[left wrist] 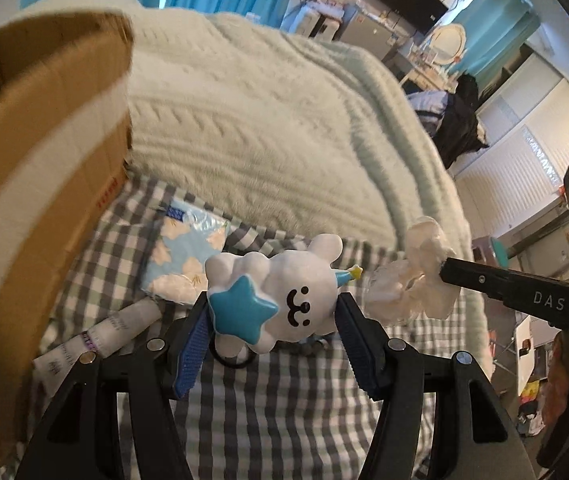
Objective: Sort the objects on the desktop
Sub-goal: 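Grasp the white star plush with the left gripper while the right grasps the lace cloth, then carry the plush and lace cloth into the cardboard box and release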
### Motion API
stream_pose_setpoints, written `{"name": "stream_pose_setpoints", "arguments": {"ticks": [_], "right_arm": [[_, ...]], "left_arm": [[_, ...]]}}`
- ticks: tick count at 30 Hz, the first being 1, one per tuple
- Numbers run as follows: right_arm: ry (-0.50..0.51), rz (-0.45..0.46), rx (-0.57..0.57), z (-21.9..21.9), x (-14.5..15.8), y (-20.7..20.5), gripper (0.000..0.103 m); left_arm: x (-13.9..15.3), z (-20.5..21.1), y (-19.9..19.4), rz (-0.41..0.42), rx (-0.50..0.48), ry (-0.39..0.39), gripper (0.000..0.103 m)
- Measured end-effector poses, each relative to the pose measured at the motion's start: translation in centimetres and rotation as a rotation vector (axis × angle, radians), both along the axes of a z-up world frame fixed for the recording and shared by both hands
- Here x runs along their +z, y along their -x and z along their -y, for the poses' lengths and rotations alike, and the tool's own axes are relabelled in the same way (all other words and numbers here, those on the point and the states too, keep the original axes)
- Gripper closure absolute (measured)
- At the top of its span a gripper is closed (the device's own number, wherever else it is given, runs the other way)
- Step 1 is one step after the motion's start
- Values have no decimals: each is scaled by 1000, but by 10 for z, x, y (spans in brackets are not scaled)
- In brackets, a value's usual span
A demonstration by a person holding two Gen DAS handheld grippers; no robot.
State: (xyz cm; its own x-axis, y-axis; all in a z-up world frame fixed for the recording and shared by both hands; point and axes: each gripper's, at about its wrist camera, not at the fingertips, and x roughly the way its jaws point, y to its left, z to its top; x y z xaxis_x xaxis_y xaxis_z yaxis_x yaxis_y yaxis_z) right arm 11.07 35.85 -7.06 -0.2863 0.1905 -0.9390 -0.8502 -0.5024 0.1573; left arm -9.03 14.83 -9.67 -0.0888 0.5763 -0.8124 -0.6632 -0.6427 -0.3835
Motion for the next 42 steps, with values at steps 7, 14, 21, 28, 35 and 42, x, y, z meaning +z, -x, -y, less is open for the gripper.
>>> {"name": "stream_pose_setpoints", "arguments": {"ticks": [7,14,21,28,35,42], "right_arm": [[-91,-29,22,30,70,-4,100],[-137,-136,39,68,138,25,100],[-144,-269,59,100,175,74,100],[-124,-304,151,135,171,153,100],[-85,-304,205,146,144,223,100],[-67,-292,216,142,120,254,98]], "left_arm": [[62,31,-1,-38,18,-37,40],[131,77,19,-90,40,-32,40],[182,136,65,-120,86,-19,40],[180,180,117,-234,109,74,40],[153,198,148,-203,127,98,40],[123,201,161,-145,155,157,40]]}}
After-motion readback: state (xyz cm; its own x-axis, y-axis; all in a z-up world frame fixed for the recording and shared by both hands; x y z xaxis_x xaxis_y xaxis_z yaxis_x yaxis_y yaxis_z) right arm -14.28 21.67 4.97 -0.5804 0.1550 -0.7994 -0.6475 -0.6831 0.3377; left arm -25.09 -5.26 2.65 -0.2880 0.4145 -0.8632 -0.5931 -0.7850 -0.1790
